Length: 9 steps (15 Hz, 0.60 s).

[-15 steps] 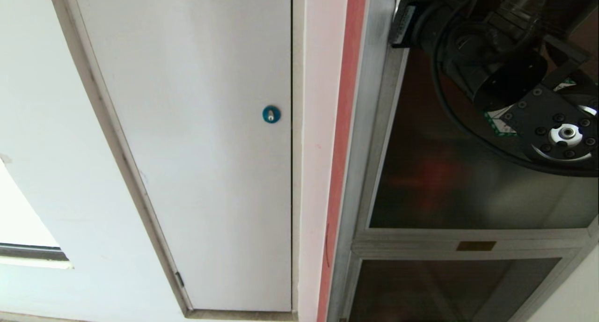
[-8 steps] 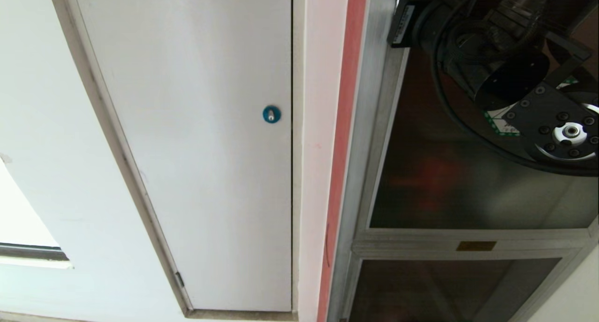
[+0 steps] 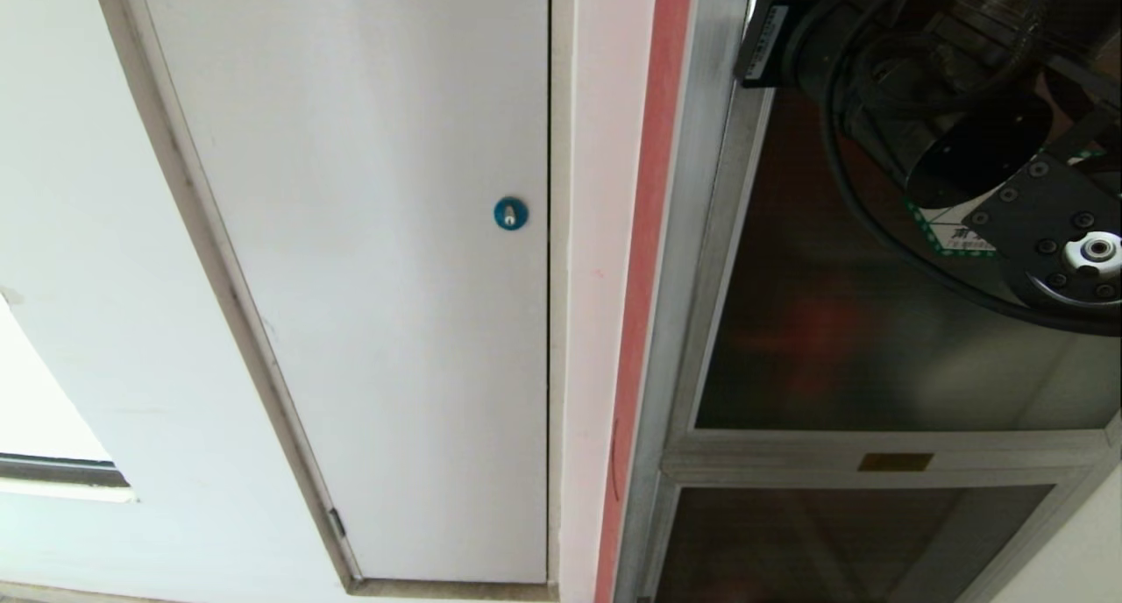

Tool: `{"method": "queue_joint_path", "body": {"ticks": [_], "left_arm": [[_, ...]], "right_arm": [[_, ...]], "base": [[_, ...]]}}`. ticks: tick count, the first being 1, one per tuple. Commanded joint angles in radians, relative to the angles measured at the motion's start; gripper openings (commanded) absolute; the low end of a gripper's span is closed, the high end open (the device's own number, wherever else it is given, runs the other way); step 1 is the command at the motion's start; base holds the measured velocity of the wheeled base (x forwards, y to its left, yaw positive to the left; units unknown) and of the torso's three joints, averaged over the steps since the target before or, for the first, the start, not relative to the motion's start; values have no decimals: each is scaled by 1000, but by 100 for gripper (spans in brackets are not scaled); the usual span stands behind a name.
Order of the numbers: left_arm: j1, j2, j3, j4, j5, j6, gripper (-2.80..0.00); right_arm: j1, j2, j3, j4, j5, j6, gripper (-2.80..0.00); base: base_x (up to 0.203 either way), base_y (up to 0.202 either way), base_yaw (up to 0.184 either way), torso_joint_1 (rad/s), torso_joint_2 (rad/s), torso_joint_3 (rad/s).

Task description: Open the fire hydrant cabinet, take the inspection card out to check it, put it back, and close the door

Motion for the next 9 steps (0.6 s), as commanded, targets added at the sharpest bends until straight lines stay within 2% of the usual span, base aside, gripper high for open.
{"method": "queue_joint_path", "body": {"ticks": [1, 9], "left_arm": [[0, 1, 6, 0, 0, 0, -280], [0, 1, 6, 0, 0, 0, -280]], "right_arm": [[1, -28, 16, -8, -4, -2, -280], [25, -97, 87, -9, -13, 0, -280]], "base": [[0, 0, 0, 0, 0, 0], [0, 0, 0, 0, 0, 0]]}}
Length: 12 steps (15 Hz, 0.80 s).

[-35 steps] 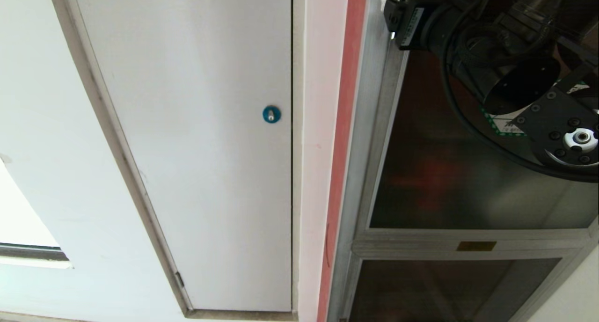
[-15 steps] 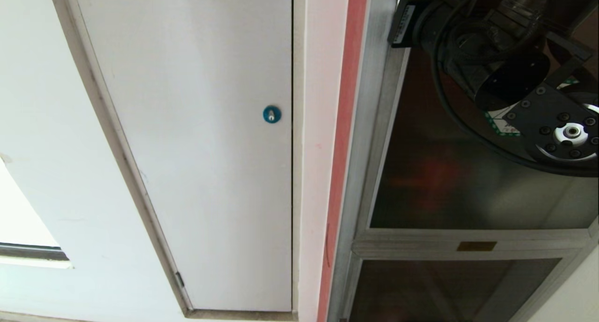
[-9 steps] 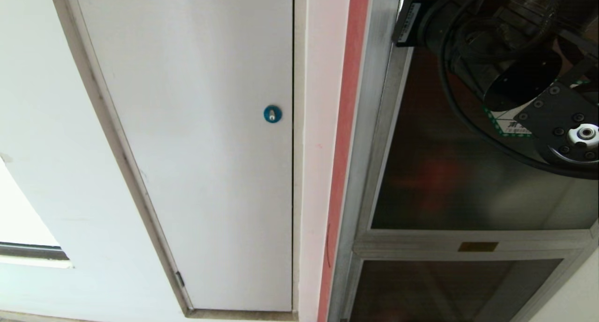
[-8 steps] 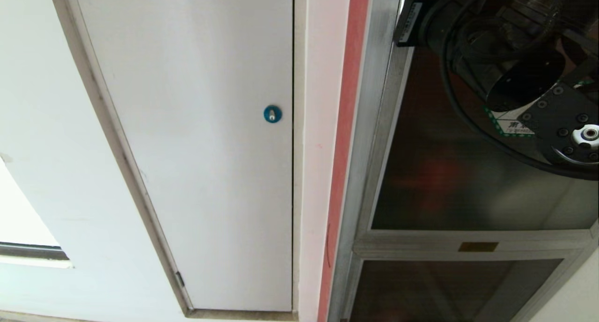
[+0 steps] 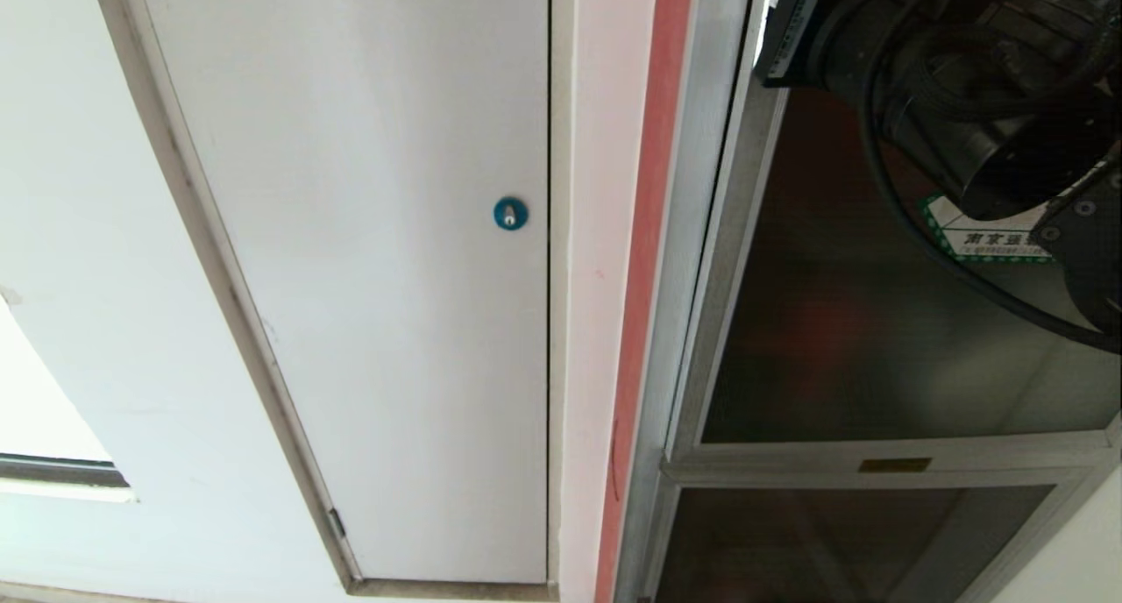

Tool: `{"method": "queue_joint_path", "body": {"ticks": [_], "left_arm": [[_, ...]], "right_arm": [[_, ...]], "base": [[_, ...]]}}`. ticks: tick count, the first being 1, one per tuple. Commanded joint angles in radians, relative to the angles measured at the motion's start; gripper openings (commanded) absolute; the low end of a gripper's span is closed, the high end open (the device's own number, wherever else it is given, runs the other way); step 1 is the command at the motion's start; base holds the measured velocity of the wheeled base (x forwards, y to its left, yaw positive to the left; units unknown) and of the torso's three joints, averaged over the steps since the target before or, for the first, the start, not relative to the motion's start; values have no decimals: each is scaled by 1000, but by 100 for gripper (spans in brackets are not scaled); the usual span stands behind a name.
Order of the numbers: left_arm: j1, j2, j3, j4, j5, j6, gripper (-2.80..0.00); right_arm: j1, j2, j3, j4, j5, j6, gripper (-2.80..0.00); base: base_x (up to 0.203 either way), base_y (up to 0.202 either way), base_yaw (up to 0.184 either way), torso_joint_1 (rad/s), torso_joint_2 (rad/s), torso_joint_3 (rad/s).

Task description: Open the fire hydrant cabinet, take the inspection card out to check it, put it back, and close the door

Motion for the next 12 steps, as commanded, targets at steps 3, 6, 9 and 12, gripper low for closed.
{"method": "queue_joint_path", "body": {"ticks": [3, 6, 9, 12], "left_arm": [[0, 1, 6, -1, 0, 0, -280], [0, 1, 6, -1, 0, 0, -280], [0, 0, 6, -1, 0, 0, -280], [0, 1, 6, -1, 0, 0, -280]], "right_arm": [[1, -51, 44, -9, -6, -2, -280], [3, -79, 62, -7, -6, -2, -280], [4, -108, 81, -5, -8, -2, -280], [18, -141, 112, -4, -10, -2, -280]], "base": [[0, 0, 0, 0, 0, 0], [0, 0, 0, 0, 0, 0], [0, 0, 0, 0, 0, 0], [0, 0, 0, 0, 0, 0]]}}
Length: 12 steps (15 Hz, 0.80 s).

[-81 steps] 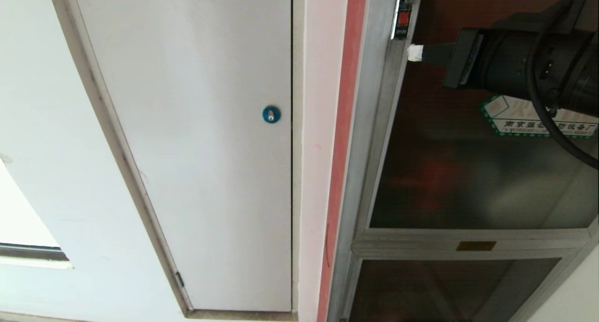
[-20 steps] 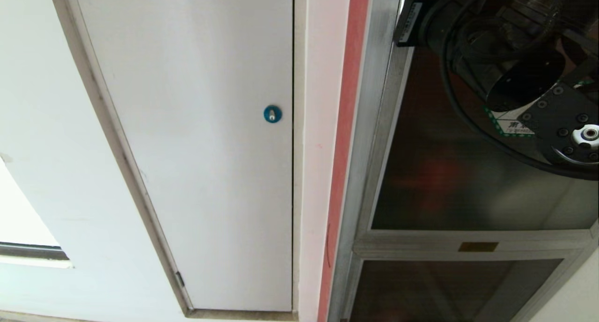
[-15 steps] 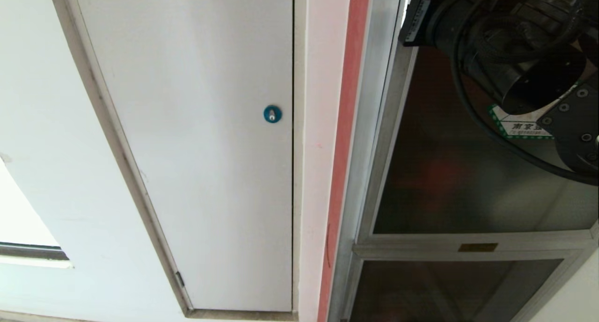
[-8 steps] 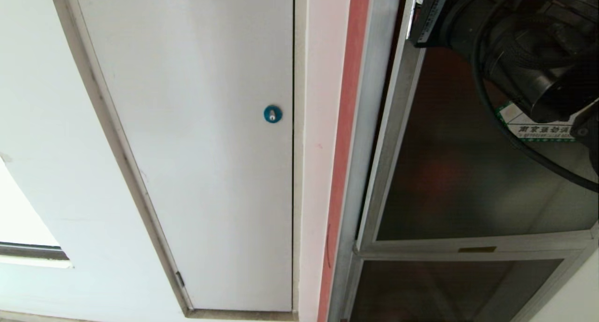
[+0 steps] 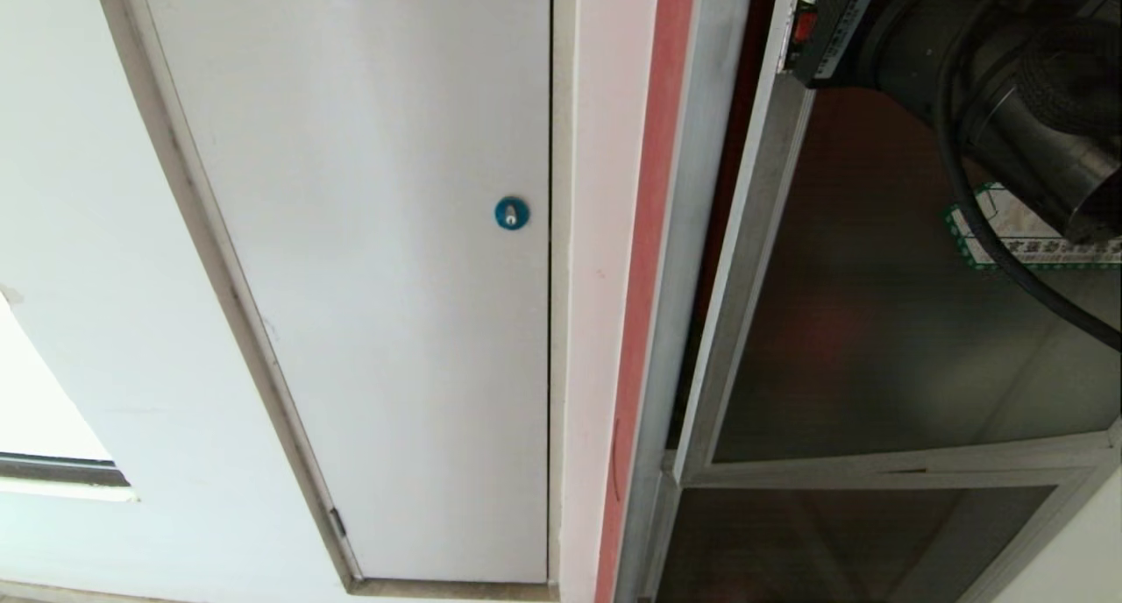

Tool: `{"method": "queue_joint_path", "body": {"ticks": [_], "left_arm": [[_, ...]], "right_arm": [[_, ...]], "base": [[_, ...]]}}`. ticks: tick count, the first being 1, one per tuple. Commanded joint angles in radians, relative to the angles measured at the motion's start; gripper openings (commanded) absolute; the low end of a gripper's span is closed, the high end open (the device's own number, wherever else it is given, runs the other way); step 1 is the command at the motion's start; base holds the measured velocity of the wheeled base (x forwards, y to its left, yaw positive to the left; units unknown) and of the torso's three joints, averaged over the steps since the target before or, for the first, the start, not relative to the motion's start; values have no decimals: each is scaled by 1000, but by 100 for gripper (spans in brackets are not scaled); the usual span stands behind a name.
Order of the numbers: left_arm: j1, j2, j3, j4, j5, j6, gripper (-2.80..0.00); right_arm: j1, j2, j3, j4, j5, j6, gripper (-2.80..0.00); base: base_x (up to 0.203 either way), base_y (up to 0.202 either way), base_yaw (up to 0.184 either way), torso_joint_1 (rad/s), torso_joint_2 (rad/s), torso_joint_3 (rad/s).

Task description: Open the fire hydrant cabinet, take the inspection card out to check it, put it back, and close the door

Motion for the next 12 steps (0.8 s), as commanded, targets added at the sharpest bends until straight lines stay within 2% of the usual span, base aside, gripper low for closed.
{"method": "queue_joint_path", "body": {"ticks": [1, 12], "left_arm": [[0, 1, 6, -1, 0, 0, -280], [0, 0, 6, -1, 0, 0, -280]], "right_arm": [[12, -35, 16, -11, -7, -2, -280], [14, -54, 76, -14, -11, -2, -280]], "base": [[0, 0, 0, 0, 0, 0], [0, 0, 0, 0, 0, 0]]}}
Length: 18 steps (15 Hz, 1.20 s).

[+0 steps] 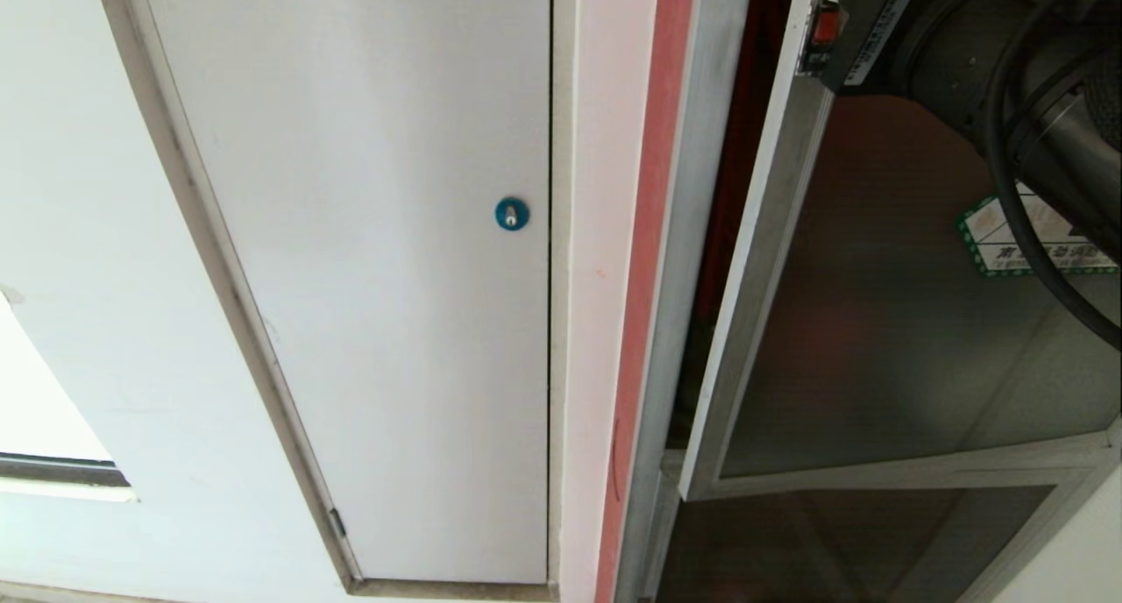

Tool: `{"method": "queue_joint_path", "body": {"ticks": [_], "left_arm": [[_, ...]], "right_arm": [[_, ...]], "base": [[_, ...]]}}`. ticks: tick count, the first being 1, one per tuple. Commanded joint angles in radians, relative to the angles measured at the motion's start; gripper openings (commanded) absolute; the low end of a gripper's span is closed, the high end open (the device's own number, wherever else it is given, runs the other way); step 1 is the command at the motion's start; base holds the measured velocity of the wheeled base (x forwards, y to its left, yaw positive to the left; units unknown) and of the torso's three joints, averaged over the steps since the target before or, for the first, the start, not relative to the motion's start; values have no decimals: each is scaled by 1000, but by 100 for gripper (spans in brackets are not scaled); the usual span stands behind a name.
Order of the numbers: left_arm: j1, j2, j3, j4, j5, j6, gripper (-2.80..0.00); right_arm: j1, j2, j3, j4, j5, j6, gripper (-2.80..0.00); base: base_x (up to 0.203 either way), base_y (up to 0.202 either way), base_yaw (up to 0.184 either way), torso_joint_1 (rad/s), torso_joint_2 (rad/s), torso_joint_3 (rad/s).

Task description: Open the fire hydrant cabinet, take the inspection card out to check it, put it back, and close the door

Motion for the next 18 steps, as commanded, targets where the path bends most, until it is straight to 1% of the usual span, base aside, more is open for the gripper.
{"method": "queue_joint_path", "body": {"ticks": [1, 12, 13, 15, 18], "left_arm": [[0, 0, 6, -1, 0, 0, -280], [0, 0, 6, -1, 0, 0, -280], [0, 0, 6, -1, 0, 0, -280], [0, 1, 6, -1, 0, 0, -280], [0, 0, 6, -1, 0, 0, -280]], "right_arm": [[0, -4, 2, 6, -5, -2, -280], [5, -21, 5, 8, -3, -3, -280], [5, -21, 10, 8, -2, -4, 0], [5, -23, 13, 6, -2, -4, 0], [27, -31, 22, 8, -2, -4, 0]], "base": [[0, 0, 0, 0, 0, 0], [0, 0, 0, 0, 0, 0], [0, 0, 0, 0, 0, 0], [0, 0, 0, 0, 0, 0], [0, 0, 0, 0, 0, 0]]}}
